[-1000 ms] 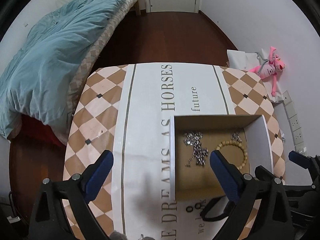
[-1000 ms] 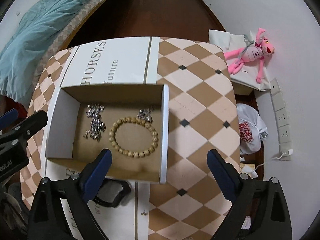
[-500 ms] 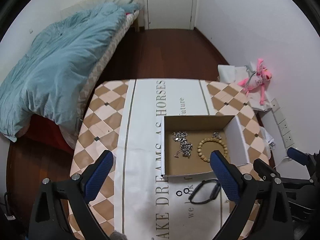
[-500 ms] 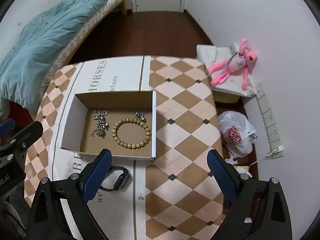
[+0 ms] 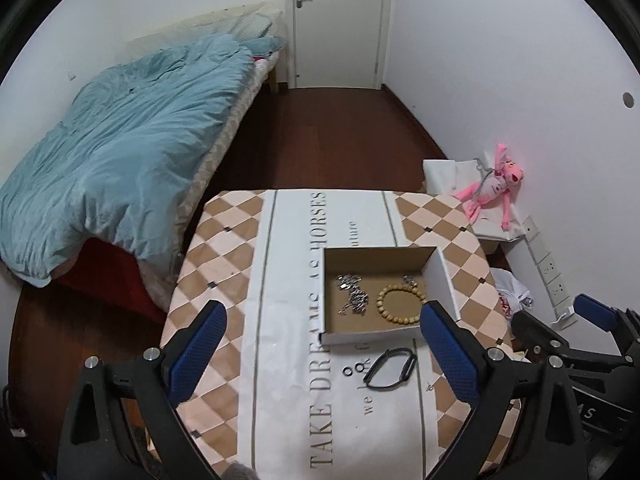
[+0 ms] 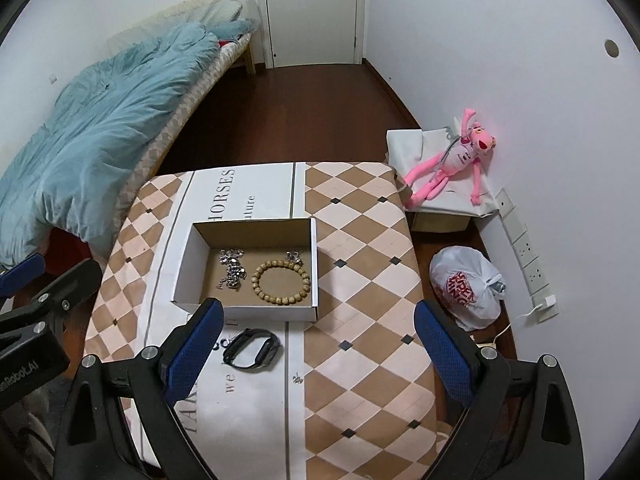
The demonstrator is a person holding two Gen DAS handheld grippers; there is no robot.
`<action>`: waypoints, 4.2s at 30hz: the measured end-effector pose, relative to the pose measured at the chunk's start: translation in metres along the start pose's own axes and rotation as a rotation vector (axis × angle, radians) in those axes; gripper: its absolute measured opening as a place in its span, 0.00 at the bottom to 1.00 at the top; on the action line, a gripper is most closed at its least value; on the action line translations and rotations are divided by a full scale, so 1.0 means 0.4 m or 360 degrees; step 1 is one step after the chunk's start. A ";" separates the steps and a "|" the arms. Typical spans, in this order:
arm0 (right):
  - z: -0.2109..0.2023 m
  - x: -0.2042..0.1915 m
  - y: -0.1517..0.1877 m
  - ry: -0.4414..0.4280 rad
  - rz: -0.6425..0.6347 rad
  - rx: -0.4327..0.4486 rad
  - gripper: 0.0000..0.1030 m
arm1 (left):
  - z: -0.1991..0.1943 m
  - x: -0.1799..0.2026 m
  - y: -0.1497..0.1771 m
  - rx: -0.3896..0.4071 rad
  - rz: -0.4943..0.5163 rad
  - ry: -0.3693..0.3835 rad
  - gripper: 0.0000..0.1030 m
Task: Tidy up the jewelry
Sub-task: 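Move the right tool to the black fitness band and grasp it, then carry the black fitness band into the white box with the right tool, then open the right tool to release the band and withdraw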
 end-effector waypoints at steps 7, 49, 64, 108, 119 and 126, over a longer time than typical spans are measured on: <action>0.095 0.009 0.121 -0.0065 0.0103 -0.0178 0.94 | 0.043 -0.059 0.104 -0.0101 -0.0003 -0.0249 0.96; 0.296 0.279 0.339 -0.0028 0.0414 -0.0309 0.13 | 0.301 0.296 0.388 -0.0457 0.0222 0.0118 0.95; 0.288 0.339 0.374 0.0003 0.0497 -0.0312 0.13 | 0.329 0.396 0.421 -0.0448 0.0377 0.0259 0.06; 0.456 -0.092 -0.013 -0.0277 -0.0145 -0.0430 0.50 | 0.415 0.018 0.037 -0.0520 -0.0102 0.0194 0.53; 0.386 -0.062 -0.012 -0.0083 -0.0185 -0.0330 0.97 | 0.346 -0.054 0.027 -0.0310 -0.0067 -0.0023 0.94; 0.368 -0.023 0.063 0.0049 -0.0169 -0.0334 0.98 | 0.319 -0.060 0.088 -0.0261 -0.0032 -0.0120 0.96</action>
Point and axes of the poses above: each gripper's, at about its wrist camera, not at the fingertips, and z roughly the way its jaws point, x to its right, y to its underside, the point moved 7 cm from there along z, roughly the way its jaws point, and after that the axes turned 6 degrees about x, right-handed, at the moved point
